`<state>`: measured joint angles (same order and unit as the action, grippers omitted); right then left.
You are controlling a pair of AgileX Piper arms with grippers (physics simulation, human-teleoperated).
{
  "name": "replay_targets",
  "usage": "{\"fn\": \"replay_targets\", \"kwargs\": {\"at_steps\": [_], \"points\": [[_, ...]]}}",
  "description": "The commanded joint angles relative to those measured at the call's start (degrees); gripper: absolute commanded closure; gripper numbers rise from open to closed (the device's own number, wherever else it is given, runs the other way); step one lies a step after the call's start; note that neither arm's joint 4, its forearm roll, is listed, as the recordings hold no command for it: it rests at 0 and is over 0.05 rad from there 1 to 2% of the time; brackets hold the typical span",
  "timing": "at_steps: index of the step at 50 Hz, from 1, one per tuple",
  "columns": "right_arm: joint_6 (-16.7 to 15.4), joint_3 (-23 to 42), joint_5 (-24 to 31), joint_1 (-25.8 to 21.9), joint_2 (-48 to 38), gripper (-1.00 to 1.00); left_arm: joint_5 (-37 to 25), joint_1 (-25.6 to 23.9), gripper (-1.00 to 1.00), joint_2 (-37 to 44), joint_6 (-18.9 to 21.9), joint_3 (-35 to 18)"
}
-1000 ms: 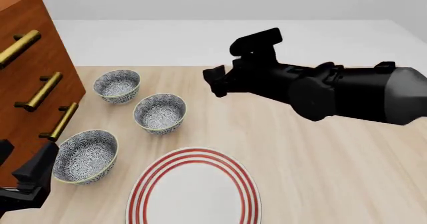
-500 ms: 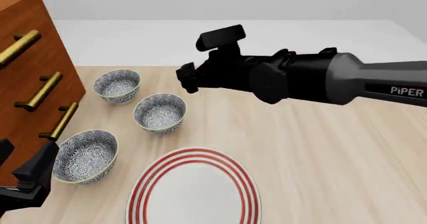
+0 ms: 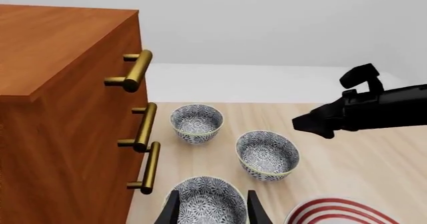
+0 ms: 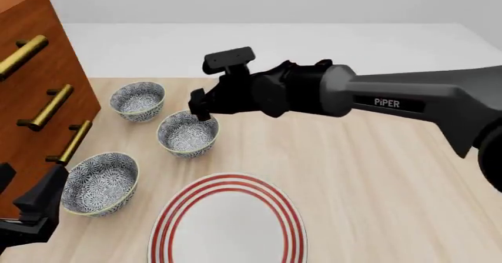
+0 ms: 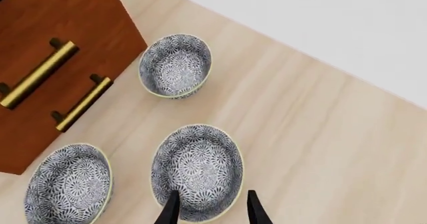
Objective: Pick up the bowl and put it in the middle on the plate.
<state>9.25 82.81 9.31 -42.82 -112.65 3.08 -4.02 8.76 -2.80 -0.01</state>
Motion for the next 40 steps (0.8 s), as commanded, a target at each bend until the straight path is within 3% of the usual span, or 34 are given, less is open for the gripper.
{"fn": "replay_targets", "kwargs": {"at_steps": [1, 21, 40], "points": [[1.09, 5.17, 3.44, 1.04, -4.94, -1.00, 0.09, -0.07, -1.00, 0.13, -0.26, 0.00], [1.39, 9.69, 5.34, 1.64, -9.72, -1.00, 0.67, -0.12, -1.00, 1.01, -0.64, 0.00], [2.89, 8.34, 3.38, 2.74, -14.11, -1.00, 0.96, -0.20, -1.00, 1.53, -2.22, 0.00]]}}
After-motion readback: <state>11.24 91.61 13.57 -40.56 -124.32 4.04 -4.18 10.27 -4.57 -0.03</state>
